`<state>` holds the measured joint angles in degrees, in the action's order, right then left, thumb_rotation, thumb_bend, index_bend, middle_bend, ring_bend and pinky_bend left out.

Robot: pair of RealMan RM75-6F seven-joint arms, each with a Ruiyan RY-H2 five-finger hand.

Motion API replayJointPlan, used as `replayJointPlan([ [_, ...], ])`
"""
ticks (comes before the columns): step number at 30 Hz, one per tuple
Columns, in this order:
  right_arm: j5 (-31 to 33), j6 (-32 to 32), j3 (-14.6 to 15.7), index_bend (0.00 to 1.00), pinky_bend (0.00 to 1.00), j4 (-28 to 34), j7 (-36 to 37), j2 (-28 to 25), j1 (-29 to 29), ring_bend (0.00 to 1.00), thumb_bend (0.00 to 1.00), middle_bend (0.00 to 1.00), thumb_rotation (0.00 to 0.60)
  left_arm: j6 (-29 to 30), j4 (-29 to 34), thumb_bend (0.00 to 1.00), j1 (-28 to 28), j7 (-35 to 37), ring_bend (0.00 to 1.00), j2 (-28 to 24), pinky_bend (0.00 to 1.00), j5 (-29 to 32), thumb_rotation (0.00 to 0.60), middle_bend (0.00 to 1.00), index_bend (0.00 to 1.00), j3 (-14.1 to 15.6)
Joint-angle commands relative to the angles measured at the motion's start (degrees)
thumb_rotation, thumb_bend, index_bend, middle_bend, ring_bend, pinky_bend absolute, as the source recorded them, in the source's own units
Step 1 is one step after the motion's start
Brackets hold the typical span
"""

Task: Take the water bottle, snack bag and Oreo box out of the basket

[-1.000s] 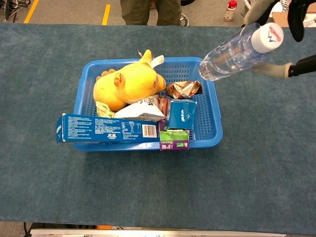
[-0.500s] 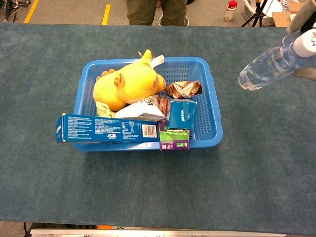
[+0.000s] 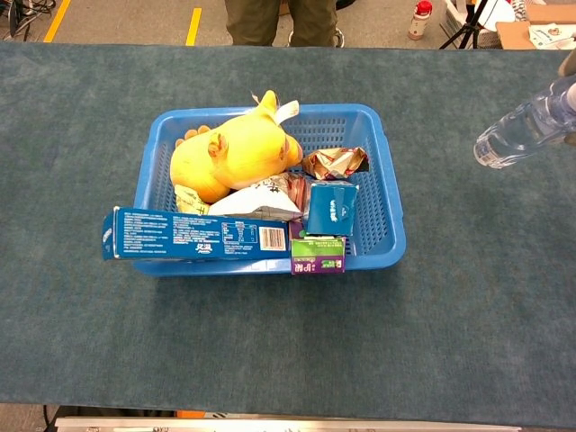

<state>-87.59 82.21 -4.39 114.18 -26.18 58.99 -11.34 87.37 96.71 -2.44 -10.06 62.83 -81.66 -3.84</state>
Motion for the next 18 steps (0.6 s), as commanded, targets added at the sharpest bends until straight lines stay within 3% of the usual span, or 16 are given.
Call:
replayJointPlan([
  [1,1.84,0.02,-0.03,0.74,0.57,-1.47,0.41,0.37,0.73,0.72,0.16,0.73,0.600,-0.26,0.11,0.45,-0.05,-0.18,0.39,-0.06,0.44,0.26,0.600,0.41,0.42,0.03],
  [8,6.15,-0.54,0.62,0.74,0.57,-1.76,-0.57,-0.64,2.12,0.72,0.16,0.73,0.600,-0.45,0.24,0.45,-0.11,-0.47,0.39,-0.06,0.44,0.53,0.600,0.41,0.42,0.04],
  [18,14.51,-4.28,2.26,0.74,0.57,3.38,-6.18,-5.39,2.58,0.68,0.16,0.69,0.600,-0.74,0.54,0.45,-0.20,-0.83,0.39,-0.20,0.44,0.92,0.600,0.41,0.42,0.04],
])
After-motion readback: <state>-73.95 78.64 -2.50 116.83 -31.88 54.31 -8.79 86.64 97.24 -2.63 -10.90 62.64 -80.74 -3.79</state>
